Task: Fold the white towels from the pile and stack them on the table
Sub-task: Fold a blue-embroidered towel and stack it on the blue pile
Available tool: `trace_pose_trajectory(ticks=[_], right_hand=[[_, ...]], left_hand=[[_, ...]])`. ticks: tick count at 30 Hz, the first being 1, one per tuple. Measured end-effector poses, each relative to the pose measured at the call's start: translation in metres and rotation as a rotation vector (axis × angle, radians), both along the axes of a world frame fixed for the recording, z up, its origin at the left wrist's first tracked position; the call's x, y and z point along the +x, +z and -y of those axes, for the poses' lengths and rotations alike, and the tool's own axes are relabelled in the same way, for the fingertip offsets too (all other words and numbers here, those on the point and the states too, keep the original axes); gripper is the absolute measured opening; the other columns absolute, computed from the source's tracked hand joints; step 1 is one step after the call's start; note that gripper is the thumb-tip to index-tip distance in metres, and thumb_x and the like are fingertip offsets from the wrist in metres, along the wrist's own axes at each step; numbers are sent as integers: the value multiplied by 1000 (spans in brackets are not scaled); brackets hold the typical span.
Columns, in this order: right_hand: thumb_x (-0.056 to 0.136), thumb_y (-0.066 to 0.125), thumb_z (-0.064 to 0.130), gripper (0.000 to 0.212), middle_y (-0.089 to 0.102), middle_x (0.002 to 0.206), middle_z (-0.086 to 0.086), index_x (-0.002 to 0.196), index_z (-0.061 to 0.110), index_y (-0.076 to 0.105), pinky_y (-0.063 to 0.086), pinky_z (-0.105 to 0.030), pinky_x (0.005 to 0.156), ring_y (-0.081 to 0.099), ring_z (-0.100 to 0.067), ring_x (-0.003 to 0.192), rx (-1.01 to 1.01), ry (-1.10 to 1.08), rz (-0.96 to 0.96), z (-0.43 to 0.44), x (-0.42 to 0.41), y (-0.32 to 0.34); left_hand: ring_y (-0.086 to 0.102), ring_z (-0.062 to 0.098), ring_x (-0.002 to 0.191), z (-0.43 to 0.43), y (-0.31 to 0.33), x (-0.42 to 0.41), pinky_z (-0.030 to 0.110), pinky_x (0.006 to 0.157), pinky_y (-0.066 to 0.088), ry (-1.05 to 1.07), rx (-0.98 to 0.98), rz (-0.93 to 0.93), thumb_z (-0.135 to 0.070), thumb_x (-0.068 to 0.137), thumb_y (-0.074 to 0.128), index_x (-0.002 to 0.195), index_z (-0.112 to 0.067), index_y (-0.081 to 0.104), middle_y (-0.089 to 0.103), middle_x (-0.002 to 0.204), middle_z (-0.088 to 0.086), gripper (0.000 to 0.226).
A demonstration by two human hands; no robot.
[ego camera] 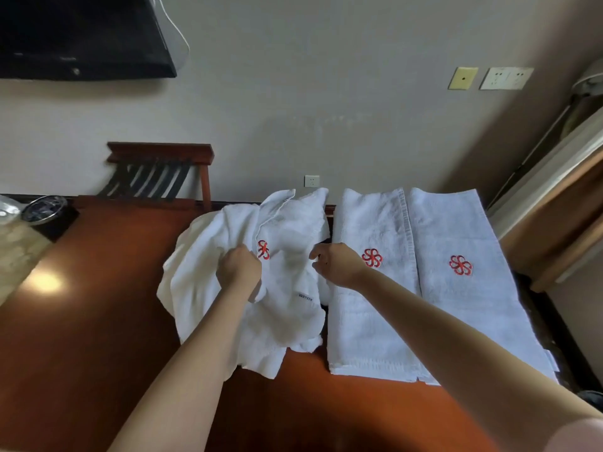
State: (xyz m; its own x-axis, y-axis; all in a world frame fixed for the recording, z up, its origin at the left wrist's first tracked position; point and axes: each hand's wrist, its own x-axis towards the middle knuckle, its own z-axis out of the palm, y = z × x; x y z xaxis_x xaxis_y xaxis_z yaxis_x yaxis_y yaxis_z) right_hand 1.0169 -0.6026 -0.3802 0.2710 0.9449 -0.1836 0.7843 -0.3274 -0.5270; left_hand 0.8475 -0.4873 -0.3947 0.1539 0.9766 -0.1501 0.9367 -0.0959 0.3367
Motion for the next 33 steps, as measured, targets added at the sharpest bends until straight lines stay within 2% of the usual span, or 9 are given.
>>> trace_pose_trajectory(ticks=[3, 6, 9, 14, 18, 21, 27, 30, 33], right_hand=[[93, 54, 20, 26, 68, 107, -7, 117, 14, 63, 49, -30, 84, 61, -22, 100, 8, 1, -17, -6, 1, 8], [92, 55, 20, 23, 71, 98, -7, 113, 15, 64, 52, -31, 81, 64, -22, 90, 18, -15, -68, -7, -6, 11], [92, 56, 21, 23, 70, 98, -6, 112, 15, 65, 52, -30, 81, 64, -21, 90, 1, 11, -94, -1, -15, 6], [92, 56, 22, 23, 70, 100, -7, 112, 15, 65, 52, -31, 82, 65, -20, 91, -36, 23, -156, 7, -22, -1], [92, 56, 20, 23, 68, 100, -4, 113, 15, 64, 50, -26, 77, 65, -20, 89, 31, -6, -190, 7, -28, -1], [92, 58, 17, 27, 66, 107, -3, 118, 14, 61, 46, -19, 74, 61, -12, 87, 123, -23, -253, 1, -34, 9], [87, 68, 25, 61, 50, 133, 2, 141, 23, 38, 40, -24, 91, 51, -16, 118, 255, -37, -396, -14, -54, 31], [80, 76, 27, 89, 35, 150, 3, 151, 25, 22, 33, -24, 101, 36, -15, 134, 258, 78, -402, -25, -67, 37], [70, 83, 35, 112, 16, 159, 0, 153, 25, 8, 28, -38, 113, 18, -19, 144, 249, 227, -282, -36, -78, 36]], left_hand=[[57, 34, 102, -2, 3, -3, 40, 82, 50, -56, -24, 20, -31, 98, 42, 103, -4, 60, 63, 104, 16, 32], [57, 29, 81, 4, -2, -8, 31, 61, 44, -93, -128, 30, -46, 90, 51, 89, -7, 58, 58, 78, 7, 40], [49, 25, 75, 9, -11, -14, 29, 60, 35, -119, -132, 78, -34, 93, 50, 79, -11, 47, 49, 75, 3, 27], [37, 23, 69, 14, -16, -26, 33, 53, 23, -87, -133, 396, -19, 96, 50, 58, -13, 27, 31, 59, 2, 45], [34, 21, 73, 21, 9, -31, 38, 64, 34, -22, 3, 624, -13, 95, 50, 56, -11, 28, 31, 63, 4, 44], [31, 16, 63, 28, 36, -36, 28, 56, 27, 95, 88, 914, -15, 97, 46, 66, -7, 35, 32, 65, 5, 34], [29, 1, 49, 35, 78, -43, 13, 49, 29, 263, 158, 1165, -21, 101, 41, 65, -17, 31, 27, 63, -7, 38], [30, 2, 55, 41, 86, -45, 16, 55, 29, 267, 84, 1211, -22, 101, 43, 65, -16, 34, 30, 65, -5, 37], [40, 9, 74, 49, 96, -49, 25, 72, 35, 303, 15, 1247, -25, 100, 46, 70, -18, 44, 41, 77, -2, 30]])
